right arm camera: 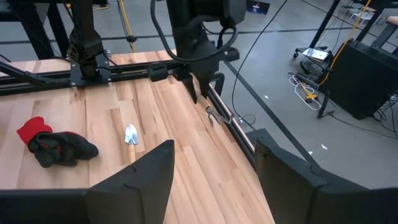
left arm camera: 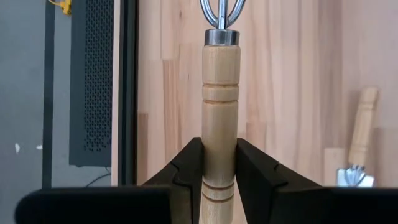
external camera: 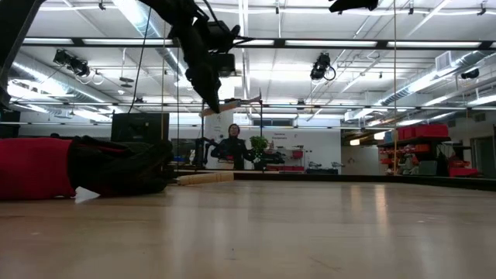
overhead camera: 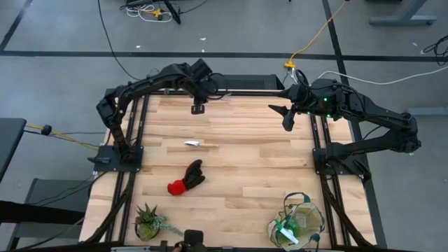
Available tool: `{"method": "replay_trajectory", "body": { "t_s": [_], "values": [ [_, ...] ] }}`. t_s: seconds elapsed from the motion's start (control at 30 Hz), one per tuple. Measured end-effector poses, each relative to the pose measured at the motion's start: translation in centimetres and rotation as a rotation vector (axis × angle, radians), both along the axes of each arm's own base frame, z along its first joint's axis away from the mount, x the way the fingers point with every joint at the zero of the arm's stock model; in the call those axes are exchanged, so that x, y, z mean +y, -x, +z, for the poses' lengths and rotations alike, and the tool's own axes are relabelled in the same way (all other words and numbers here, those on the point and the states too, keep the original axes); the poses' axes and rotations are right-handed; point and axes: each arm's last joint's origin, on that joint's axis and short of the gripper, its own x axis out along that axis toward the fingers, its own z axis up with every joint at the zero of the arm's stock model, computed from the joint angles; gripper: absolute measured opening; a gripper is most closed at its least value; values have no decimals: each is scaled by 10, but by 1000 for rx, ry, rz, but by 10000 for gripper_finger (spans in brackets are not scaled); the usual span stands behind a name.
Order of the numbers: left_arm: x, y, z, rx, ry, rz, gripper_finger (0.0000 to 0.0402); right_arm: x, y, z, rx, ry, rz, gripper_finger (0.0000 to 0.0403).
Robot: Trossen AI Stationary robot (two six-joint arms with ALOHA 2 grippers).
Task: Pick & Place Garden tools in Gardening bag
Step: Put the brown hand rake into the gardening bag
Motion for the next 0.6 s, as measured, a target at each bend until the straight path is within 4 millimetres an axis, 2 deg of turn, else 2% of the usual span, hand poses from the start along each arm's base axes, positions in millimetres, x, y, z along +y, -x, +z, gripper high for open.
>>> {"method": "replay_trajectory", "body": {
  "t_s": [0.23, 0.6],
  "values": [
    [-20, -11, 7, -10, 6, 5, 79, 0, 0, 0, 0, 0, 0, 224],
    [-68, -20, 23, -17, 3, -38, 80, 0, 0, 0, -4, 1, 0, 224]
  ]
}}
